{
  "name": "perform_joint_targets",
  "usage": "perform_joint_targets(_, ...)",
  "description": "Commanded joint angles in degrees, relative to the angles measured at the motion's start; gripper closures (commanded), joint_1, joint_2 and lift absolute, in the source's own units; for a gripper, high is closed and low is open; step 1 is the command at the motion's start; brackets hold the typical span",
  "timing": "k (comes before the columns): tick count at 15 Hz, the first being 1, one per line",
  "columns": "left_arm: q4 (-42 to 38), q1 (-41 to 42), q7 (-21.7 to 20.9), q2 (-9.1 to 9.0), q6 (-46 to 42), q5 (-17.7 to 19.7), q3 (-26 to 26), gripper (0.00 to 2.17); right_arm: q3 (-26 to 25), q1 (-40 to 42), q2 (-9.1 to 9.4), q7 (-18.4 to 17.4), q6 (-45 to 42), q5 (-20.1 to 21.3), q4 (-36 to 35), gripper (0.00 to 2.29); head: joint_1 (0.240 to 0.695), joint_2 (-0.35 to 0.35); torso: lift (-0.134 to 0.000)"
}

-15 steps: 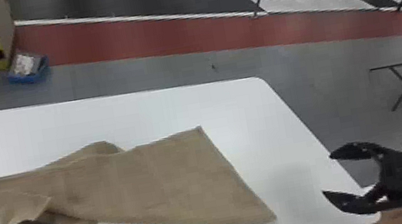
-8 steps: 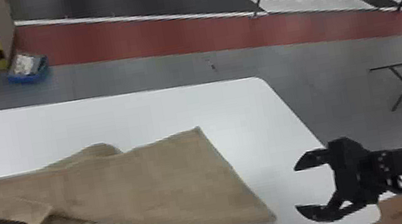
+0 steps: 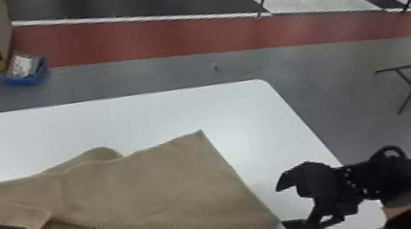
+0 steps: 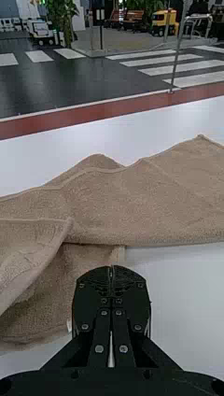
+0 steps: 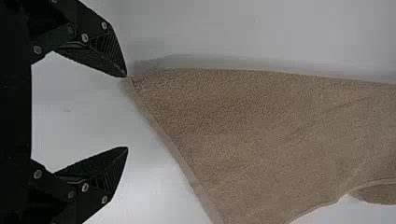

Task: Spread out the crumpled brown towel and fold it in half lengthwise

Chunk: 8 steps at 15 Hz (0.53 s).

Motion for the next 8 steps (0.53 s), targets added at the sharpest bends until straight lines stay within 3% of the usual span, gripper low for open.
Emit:
perform_joint_targets(1, 0.11, -0.06, 0.0, -0.07, 0.09, 0.0, -0.05, 1.62, 0.64, 0.26, 0.02, 0.19, 0.0, 0.76, 0.06, 0.45, 0.695, -0.343, -0.125)
perform_joint_targets(8, 0.2, -0.06, 0.0, -0.07, -0.08, 0.0, -0.14, 1.62, 2.13, 0.44, 0.02, 0.19, -0.18, 1.47, 0.23, 0.48, 0.695, -0.335, -0.125)
